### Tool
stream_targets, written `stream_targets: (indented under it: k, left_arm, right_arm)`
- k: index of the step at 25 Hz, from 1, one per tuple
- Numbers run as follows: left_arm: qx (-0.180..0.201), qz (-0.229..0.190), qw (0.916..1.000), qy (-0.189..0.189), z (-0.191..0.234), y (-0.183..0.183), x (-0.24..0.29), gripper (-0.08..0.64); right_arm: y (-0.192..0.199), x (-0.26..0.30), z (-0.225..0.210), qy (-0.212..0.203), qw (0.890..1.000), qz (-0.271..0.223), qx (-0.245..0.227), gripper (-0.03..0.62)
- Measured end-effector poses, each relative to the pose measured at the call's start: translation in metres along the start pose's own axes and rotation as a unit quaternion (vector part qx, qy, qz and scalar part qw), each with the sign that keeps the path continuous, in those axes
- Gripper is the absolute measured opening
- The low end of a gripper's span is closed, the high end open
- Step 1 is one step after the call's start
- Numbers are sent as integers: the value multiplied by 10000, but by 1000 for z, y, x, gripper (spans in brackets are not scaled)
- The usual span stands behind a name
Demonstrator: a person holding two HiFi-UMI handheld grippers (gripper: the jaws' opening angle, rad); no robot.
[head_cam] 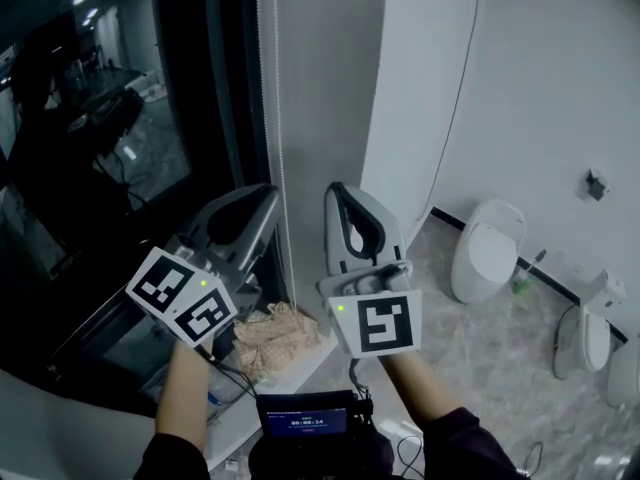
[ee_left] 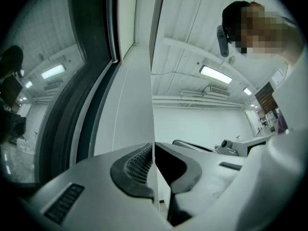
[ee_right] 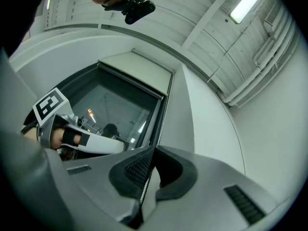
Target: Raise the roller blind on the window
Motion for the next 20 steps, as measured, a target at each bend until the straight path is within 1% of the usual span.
stream_targets:
  k: [7, 14, 20]
  left_arm:
    - [-11, 70, 10000, -25, -8, 6, 7, 20]
    - [-62, 92, 9999, -52, 3, 3, -1, 19]
    - [-88, 123, 9999, -63, 2, 2, 1, 20]
  right_arm:
    - [-1, -5, -11, -27, 10000, -87, 41, 9]
    - [-4, 3, 2, -122, 9998, -145, -27, 9]
    - [-5, 2, 1, -150, 9999, -71, -21, 9]
Point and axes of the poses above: the fingertips, and each gripper's own axes: x forward along the fingers, z to its left, y out of its underside, the point moved 9 cm from there along -x, backward along the fingers, and after that the axes turned 10 degrees about -z, right-handed, at the moved point
